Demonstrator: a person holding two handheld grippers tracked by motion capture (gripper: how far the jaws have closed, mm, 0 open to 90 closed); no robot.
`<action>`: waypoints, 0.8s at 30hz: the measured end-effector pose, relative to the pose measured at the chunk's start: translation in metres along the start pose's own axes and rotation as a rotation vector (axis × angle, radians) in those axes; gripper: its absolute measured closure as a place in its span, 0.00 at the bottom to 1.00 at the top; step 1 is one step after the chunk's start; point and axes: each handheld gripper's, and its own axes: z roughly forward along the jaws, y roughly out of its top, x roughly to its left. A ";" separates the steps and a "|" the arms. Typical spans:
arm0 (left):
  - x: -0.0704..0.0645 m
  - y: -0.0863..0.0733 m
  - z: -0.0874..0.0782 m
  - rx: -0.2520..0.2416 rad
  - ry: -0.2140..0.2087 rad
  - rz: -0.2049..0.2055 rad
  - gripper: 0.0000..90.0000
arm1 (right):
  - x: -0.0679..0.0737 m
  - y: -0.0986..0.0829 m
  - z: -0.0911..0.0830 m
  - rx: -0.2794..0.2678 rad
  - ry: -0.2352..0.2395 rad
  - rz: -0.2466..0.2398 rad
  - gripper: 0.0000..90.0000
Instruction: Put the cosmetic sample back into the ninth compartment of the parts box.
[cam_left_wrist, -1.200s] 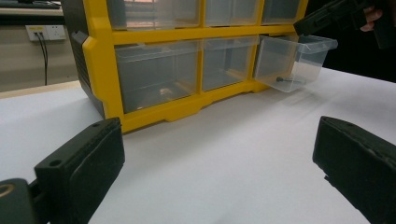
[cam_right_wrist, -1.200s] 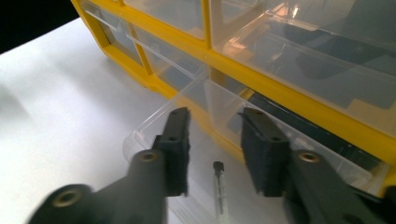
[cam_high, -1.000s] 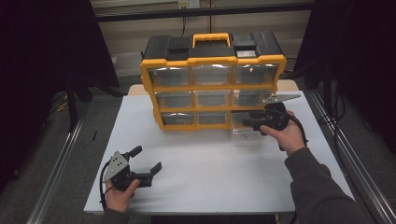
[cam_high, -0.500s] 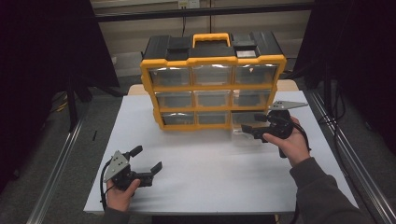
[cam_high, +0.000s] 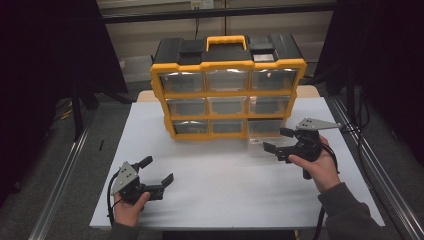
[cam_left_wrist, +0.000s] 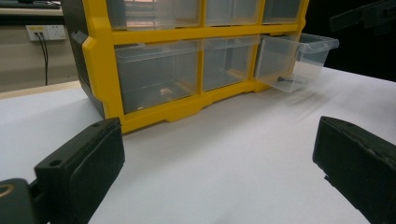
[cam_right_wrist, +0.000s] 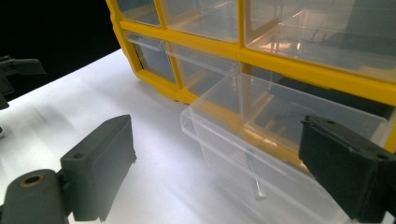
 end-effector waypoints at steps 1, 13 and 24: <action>0.000 0.000 0.000 0.002 0.000 0.003 0.03 | 0.000 -0.002 -0.002 -0.006 -0.003 -0.001 0.11; 0.002 0.001 -0.002 0.026 -0.007 0.039 0.03 | -0.003 -0.028 -0.018 -0.049 -0.029 0.006 0.08; 0.002 0.001 -0.002 0.025 -0.007 0.039 0.03 | -0.003 -0.045 -0.025 -0.053 -0.026 0.007 0.07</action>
